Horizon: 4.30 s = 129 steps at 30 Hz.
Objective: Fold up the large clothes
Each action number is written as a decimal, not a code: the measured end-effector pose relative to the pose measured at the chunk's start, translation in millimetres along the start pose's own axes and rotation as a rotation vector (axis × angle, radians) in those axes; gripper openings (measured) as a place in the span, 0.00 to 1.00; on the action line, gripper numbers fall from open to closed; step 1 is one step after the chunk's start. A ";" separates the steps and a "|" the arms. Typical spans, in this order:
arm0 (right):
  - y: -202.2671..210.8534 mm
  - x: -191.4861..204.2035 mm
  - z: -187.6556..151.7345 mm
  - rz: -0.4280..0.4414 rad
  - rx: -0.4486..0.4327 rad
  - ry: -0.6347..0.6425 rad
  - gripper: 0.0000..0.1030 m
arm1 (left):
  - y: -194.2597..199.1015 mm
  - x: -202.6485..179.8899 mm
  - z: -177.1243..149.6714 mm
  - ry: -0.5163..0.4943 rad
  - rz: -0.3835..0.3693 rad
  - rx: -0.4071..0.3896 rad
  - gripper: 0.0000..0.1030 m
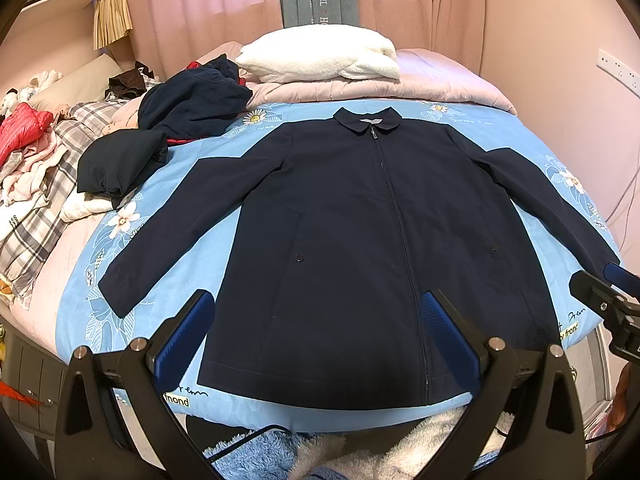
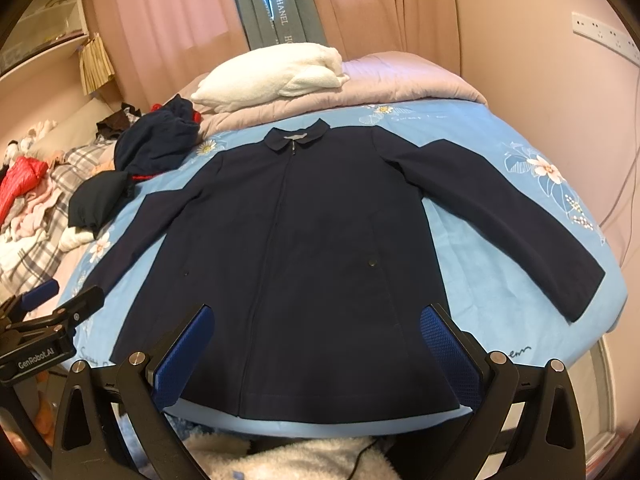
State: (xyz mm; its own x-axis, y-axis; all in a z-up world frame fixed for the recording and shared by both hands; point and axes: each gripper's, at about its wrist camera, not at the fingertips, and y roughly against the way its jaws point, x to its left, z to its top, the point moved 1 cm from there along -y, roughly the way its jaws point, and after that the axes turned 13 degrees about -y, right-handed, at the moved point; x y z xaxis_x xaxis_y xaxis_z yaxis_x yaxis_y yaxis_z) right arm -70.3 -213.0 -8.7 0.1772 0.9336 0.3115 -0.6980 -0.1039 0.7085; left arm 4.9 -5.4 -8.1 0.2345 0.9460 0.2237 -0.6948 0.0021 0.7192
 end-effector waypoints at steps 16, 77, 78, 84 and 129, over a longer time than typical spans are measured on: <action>-1.5 -1.9 -1.4 0.024 0.005 -0.009 0.99 | -3.8 2.8 -3.0 0.009 -0.012 0.004 1.00; -144.7 125.5 206.1 -0.192 -0.348 0.288 0.05 | -181.6 146.0 6.0 0.497 -0.496 -0.017 1.00; -163.7 144.3 194.7 -0.207 -0.318 0.361 0.05 | -183.2 151.3 0.6 0.509 -0.493 -0.014 1.00; -298.5 249.4 84.4 -0.305 -0.128 0.846 0.03 | -191.8 169.4 -19.3 0.563 -0.470 0.011 1.00; -267.7 -33.8 165.3 0.040 0.133 -0.051 0.34 | -319.9 123.6 67.2 0.556 -0.609 0.105 0.96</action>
State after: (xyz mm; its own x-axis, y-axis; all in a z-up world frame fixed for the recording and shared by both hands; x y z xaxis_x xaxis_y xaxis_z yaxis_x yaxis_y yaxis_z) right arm 225.3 -273.5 -104.2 0.1883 0.9093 0.3710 -0.6076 -0.1889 0.7715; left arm 301.8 89.0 -166.3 0.1596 0.8116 -0.5621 -0.4813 0.5611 0.6735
